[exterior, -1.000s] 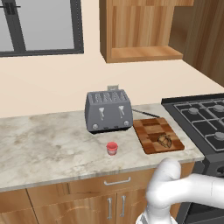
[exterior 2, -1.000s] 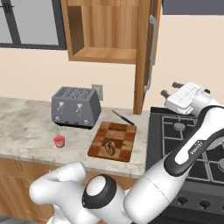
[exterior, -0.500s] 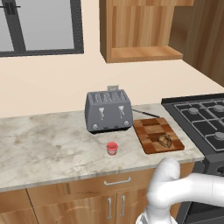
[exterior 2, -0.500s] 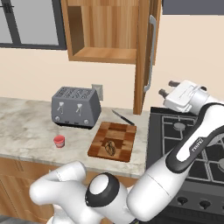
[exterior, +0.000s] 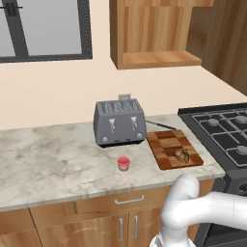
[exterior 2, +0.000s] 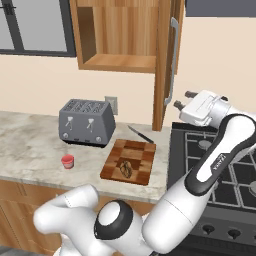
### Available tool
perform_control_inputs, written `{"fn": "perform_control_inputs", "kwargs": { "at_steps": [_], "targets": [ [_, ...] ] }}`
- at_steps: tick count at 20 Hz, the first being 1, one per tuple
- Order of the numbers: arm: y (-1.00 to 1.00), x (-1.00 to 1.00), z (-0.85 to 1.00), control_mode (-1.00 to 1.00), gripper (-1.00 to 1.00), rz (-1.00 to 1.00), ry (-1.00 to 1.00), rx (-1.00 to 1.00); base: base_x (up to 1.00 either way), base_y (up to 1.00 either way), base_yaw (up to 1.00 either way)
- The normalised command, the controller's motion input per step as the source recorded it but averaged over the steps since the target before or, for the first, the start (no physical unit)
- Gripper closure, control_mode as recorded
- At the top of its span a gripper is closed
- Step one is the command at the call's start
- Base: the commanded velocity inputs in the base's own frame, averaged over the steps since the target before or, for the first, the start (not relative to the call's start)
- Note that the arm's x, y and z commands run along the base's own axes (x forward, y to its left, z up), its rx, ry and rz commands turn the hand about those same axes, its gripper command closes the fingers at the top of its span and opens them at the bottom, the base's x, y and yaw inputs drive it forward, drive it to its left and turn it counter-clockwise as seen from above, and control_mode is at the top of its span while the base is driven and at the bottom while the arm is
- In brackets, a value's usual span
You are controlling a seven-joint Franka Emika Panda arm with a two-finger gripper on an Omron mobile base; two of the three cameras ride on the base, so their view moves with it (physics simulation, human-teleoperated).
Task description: Pick the bread, place it on the cutting board, pick the jam, place it on the counter, and close the cabinet.
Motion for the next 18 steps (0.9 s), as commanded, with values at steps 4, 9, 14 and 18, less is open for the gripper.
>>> {"fn": "perform_control_inputs", "kwargs": {
  "at_steps": [4,9,14,18],
  "targets": [
    [0.26,0.0,0.0,-1.0,-1.0,0.0,0.0,0.0,0.0,0.0,0.0],
    [0.27,0.0,0.01,-1.0,-1.0,0.0,0.0,0.0,0.0,0.0,0.0],
    [0.23,0.0,0.04,-1.0,-1.0,0.01,0.01,0.02,0.0,0.0,0.0],
    [0.28,0.0,0.02,-1.0,-1.0,0.02,0.01,0.03,0.0,0.0,0.0]
  ]
}}
